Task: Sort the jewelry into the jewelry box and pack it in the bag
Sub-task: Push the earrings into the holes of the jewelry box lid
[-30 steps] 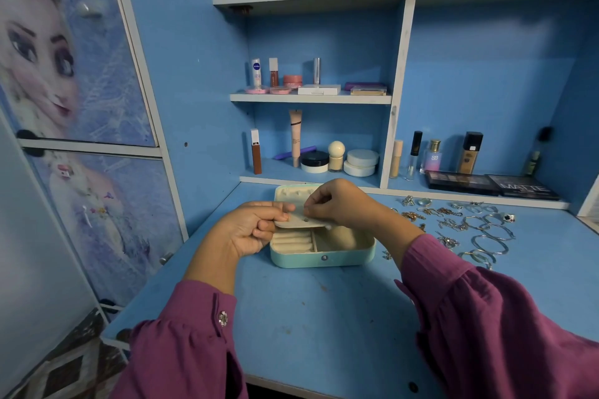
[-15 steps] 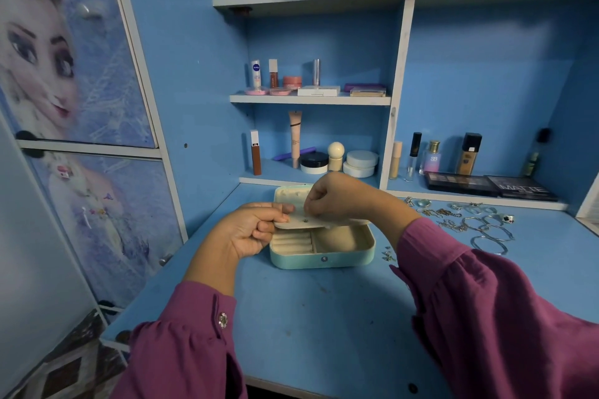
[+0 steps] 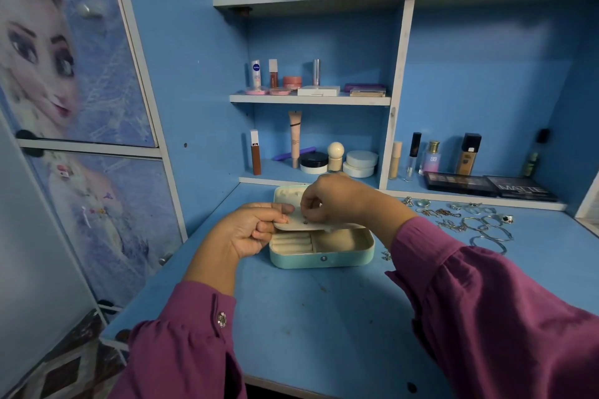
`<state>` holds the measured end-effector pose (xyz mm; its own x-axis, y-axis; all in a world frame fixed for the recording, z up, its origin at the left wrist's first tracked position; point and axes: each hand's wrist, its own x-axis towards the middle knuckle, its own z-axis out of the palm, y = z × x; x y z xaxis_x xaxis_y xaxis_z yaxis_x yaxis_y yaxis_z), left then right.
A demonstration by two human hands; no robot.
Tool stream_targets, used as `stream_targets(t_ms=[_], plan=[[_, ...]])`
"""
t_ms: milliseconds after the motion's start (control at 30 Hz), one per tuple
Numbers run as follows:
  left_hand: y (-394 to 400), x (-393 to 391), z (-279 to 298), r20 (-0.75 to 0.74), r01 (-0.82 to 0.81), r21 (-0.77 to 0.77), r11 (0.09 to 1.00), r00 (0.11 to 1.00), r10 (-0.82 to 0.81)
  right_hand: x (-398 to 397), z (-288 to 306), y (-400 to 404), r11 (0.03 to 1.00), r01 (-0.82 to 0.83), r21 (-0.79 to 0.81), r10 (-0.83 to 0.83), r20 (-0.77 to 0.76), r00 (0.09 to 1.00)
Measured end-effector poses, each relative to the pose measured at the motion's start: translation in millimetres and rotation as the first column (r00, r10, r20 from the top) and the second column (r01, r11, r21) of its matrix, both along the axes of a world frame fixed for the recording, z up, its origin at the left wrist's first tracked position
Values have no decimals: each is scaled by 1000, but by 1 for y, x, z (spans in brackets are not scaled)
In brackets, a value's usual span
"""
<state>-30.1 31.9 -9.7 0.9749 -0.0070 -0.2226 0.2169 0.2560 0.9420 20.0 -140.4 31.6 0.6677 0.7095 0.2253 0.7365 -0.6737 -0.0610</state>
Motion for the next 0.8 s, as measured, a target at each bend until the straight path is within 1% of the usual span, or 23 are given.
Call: stream_targets(t_ms=[133, 233, 333, 433, 533, 600, 700, 800], plan=[[1, 0, 1, -4, -5, 7, 1000, 1000, 5, 0, 5, 0, 999, -24, -40, 23, -26, 999], [0, 0, 1, -4, -4, 22, 1000, 1000, 5, 1, 4, 0, 998, -47, -51, 47, -6, 999], [0, -1, 1, 2, -4, 24, 1000, 1000, 4, 1, -5, -4, 998, -43, 47, 43, 2, 999], [-1, -2, 2, 15, 0, 9, 1000, 1000, -1, -4, -10, -15, 981, 9, 195, 15, -122, 992], [0, -1, 2, 27, 7, -21, 1000, 1000, -7, -7, -13, -35, 904, 165, 395, -61, -263, 963], [0, 0, 3, 43, 9, -54, 998, 999, -7, -7, -16, -50, 831, 277, 482, -119, -333, 936], [-1, 1, 5, 72, 9, -72, 997, 997, -3, -6, -25, -70, 744, 388, 544, -172, -406, 898], [-2, 2, 5, 114, 20, -81, 997, 993, -10, -7, -37, -79, 675, 468, 571, -206, -462, 862]])
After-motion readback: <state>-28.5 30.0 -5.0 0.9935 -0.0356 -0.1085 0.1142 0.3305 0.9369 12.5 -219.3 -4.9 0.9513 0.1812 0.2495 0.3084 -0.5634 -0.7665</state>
